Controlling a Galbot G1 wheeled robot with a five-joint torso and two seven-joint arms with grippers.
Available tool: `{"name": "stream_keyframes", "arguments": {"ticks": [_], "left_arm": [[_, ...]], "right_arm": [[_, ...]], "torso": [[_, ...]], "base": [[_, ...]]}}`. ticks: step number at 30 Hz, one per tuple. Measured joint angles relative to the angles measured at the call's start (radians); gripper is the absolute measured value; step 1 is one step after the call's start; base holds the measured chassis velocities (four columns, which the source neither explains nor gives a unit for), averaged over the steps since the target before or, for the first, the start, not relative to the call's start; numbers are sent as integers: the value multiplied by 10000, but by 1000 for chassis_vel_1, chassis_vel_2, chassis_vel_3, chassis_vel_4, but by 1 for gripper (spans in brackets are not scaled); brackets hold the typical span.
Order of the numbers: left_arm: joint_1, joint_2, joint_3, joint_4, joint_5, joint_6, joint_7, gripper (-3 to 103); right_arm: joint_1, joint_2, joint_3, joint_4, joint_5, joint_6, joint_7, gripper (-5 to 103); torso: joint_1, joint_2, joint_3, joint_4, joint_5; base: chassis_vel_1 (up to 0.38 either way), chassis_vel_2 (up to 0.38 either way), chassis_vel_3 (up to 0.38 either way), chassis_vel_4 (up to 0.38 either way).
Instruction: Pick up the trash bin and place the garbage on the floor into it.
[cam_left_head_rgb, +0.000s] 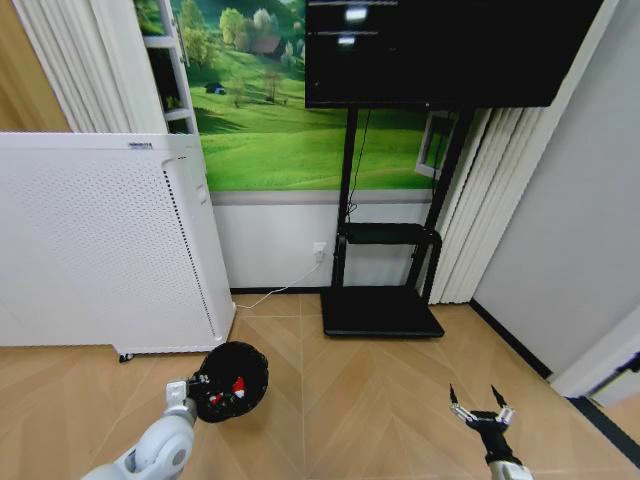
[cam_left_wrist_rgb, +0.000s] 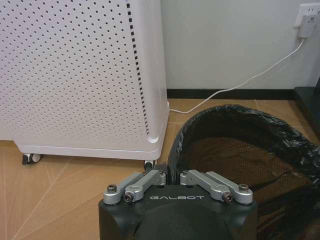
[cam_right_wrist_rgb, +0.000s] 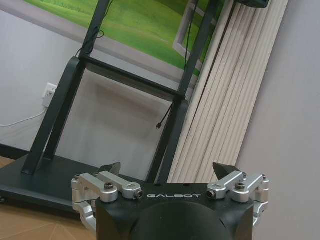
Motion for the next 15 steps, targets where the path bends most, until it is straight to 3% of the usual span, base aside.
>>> {"name": "stream_keyframes", "arguments": {"ticks": [8, 15], "left_arm": [[32, -96, 6, 0, 14, -6, -6, 7], [66, -145, 28, 3, 44, -7, -9, 7]], "right_arm": [[-87, 100, 64, -78, -219, 108, -83, 100], [-152, 262, 63, -202, -356, 300, -152, 100]], "torso": [[-1, -1, -1, 8, -6], [-3, 0, -3, 5, -5]], "base": [[109, -69, -102, 84], [173, -181, -174, 185]]}}
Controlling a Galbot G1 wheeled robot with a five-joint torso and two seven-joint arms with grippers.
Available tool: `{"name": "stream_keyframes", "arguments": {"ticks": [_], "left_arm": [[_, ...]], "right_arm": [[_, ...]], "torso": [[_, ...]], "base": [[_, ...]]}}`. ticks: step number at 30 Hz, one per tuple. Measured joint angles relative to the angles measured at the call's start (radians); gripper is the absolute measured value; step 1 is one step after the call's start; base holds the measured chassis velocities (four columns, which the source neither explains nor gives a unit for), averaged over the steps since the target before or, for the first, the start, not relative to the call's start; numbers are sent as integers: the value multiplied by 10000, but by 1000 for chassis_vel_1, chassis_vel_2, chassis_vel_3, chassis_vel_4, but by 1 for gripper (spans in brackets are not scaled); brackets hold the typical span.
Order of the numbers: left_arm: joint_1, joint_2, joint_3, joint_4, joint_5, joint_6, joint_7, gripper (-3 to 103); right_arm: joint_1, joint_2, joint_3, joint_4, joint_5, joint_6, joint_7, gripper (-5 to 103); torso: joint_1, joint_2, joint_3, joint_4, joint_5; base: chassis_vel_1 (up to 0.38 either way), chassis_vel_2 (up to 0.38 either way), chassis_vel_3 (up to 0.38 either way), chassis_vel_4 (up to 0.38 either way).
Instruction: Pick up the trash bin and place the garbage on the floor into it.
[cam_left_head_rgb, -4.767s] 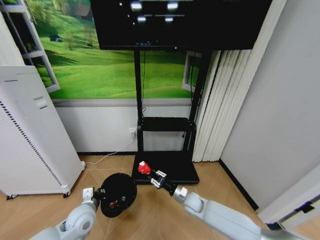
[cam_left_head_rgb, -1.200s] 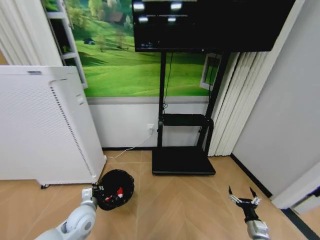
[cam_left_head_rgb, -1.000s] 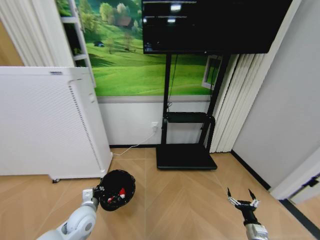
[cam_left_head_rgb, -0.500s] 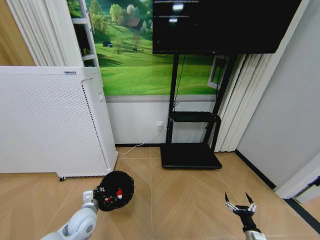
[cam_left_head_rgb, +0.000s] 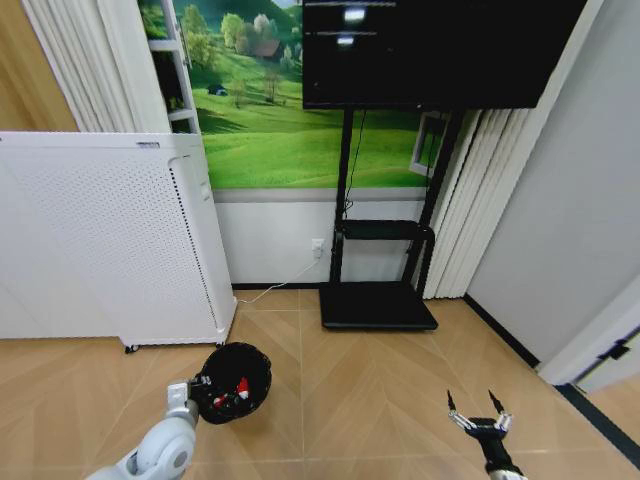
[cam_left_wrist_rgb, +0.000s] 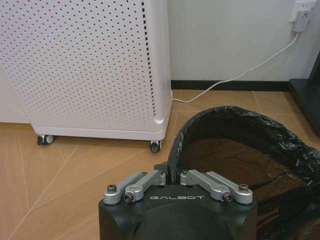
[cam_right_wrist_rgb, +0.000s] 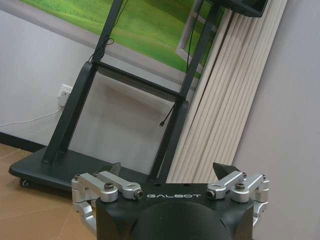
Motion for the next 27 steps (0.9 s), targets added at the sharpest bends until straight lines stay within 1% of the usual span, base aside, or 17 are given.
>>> {"name": "stream_keyframes", "arguments": {"ticks": [2, 6, 9, 13, 16, 22, 23, 27], "left_arm": [[0, -10, 3, -3, 0, 1, -2, 7], [13, -30, 18, -4, -1, 0, -2, 7], [20, -68, 27, -4, 2, 0, -9, 7], [5, -96, 56, -5, 10, 0, -25, 7], [6, -104, 62, -18, 9, 0, -25, 7], [42, -151, 71, -50, 24, 12, -36, 7], [56, -175, 70, -65, 30, 15, -40, 7], [119, -216, 62, -64, 73, 21, -48, 7]], "right_arm": [[-12, 62, -41, -22, -8, 114, -22, 100], [-55, 104, -62, 5, -150, 107, -30, 100], [-88, 151, -78, 36, -258, 82, -29, 100], [-90, 225, -70, -78, -562, 140, -35, 100], [-102, 241, -67, -109, -598, 158, -35, 100], [-134, 262, -64, -111, -638, 201, -33, 100], [-137, 304, -63, -107, -635, 255, -9, 100], [-247, 446, -22, -106, -783, 375, -23, 100]], "torso": [[-3, 1, -2, -1, 3], [-4, 1, -2, 0, 0], [-3, 0, 0, 3, 1], [5, -1, 4, 0, 1], [5, -1, 4, -1, 2], [2, 0, 1, 1, -1], [2, 0, 1, 0, 6], [-3, 1, -2, 4, -4]], "base": [[160, -162, -179, 148], [100, -125, -92, 103], [0, 0, 0, 0], [0, 0, 0, 0], [34, -28, -37, 5], [200, -84, -170, 86], [320, -109, -305, 78], [316, -89, -309, 86]]}}
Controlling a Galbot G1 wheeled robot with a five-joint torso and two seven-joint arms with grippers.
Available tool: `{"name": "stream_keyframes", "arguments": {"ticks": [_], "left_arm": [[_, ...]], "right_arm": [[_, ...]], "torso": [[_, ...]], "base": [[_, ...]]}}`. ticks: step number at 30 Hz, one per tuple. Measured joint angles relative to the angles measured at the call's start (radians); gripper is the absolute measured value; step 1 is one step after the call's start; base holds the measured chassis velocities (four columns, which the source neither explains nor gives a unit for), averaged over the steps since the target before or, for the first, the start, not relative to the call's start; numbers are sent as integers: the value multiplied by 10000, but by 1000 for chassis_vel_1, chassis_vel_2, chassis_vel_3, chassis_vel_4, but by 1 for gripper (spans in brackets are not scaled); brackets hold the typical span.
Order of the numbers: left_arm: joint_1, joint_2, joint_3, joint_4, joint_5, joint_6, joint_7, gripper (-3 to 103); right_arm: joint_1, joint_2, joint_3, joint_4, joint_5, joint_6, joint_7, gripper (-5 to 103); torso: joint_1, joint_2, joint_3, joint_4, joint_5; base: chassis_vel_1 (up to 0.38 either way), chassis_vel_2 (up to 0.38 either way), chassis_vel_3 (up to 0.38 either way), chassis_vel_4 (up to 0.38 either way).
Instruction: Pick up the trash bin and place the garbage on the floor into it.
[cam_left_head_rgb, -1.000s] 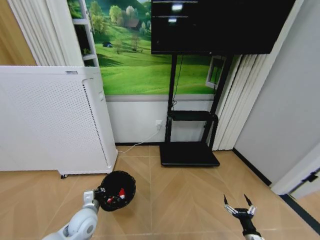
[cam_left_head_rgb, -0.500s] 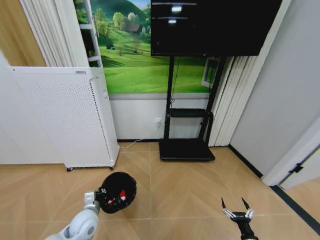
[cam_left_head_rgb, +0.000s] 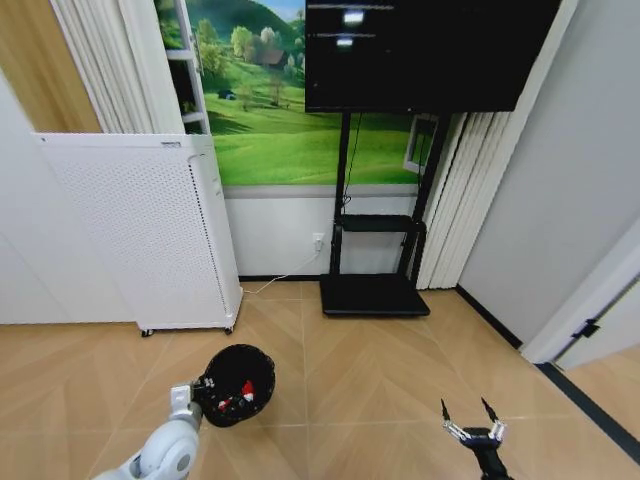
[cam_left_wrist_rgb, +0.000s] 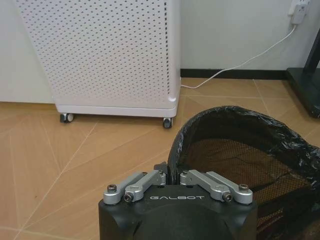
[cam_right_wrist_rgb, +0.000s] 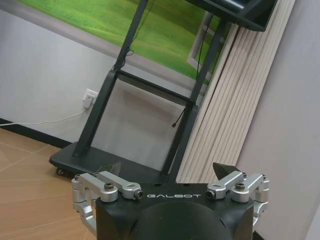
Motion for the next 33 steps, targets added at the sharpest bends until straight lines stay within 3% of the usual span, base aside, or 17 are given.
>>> {"name": "stream_keyframes", "arguments": {"ticks": [22, 33], "left_arm": [[562, -157, -262, -148, 312, -23, 109, 7], [1300, 104, -1189, 38, 174, -244, 387, 7]], "right_arm": [[-575, 927, 652, 60, -708, 533, -67, 100], [-590, 1440, 747, -261, -846, 770, -47, 100]], "torso": [[4, -1, 3, -1, 3], [4, -1, 3, -2, 6]], "base": [[-4, -5, 0, -2], [0, 0, 0, 0]]}}
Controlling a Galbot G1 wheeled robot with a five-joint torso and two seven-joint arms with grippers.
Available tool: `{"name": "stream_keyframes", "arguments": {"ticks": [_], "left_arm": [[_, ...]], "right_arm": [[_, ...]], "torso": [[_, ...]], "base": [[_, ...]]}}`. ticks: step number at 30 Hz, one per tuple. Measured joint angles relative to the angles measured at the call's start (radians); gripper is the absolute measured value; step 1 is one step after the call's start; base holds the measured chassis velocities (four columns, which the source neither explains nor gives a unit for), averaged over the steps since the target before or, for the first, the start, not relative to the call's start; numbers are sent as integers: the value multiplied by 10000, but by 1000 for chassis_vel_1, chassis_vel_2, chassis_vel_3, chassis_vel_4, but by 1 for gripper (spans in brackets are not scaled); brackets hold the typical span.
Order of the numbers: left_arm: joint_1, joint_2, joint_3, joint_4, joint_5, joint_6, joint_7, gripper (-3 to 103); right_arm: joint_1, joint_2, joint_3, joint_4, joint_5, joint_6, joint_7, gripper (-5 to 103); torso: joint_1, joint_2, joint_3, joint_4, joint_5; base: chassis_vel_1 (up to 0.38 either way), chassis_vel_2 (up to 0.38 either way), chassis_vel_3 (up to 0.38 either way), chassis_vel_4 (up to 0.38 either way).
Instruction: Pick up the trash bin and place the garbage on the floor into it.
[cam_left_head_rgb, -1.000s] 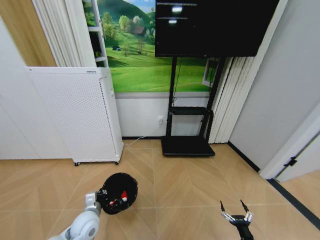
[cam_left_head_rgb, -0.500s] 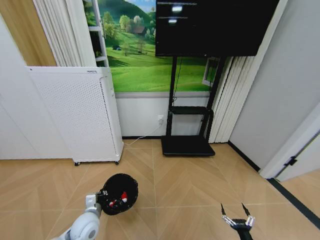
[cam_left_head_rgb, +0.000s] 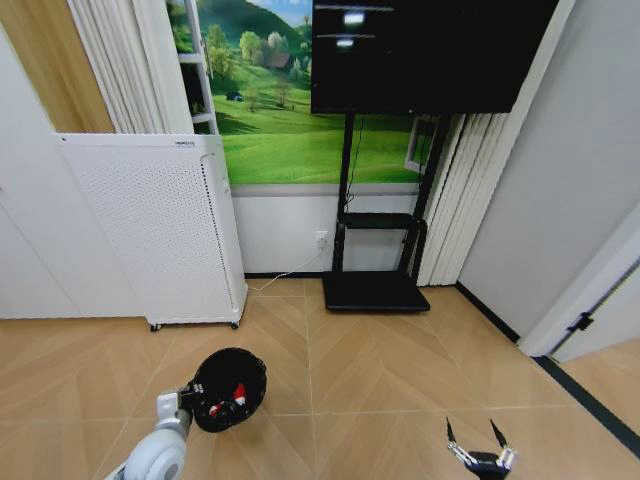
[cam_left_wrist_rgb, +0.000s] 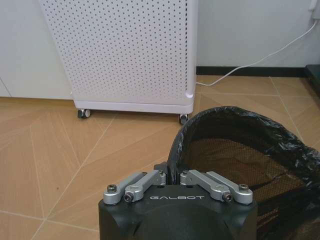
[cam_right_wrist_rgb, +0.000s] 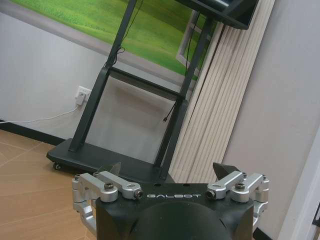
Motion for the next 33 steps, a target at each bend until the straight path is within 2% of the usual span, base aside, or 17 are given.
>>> {"name": "stream_keyframes", "arguments": {"ticks": [8, 17, 33], "left_arm": [[38, -227, -112, 889, 295, -212, 452, 7], [-461, -634, 151, 2081, 555, -378, 985, 7], [-873, -966, 414, 2738, 703, -539, 1371, 7]], "right_arm": [[5, 73, -9, -77, -30, 101, 9, 100], [76, -18, -123, -314, -50, 296, -10, 100], [278, -143, -393, -445, 99, 238, 1, 100]], "torso": [[0, 0, 0, 0, -3], [0, 0, 0, 0, 0], [0, 0, 0, -1, 1]], "base": [[0, 0, 0, 0], [0, 0, 0, 0], [0, 0, 0, 0]]}}
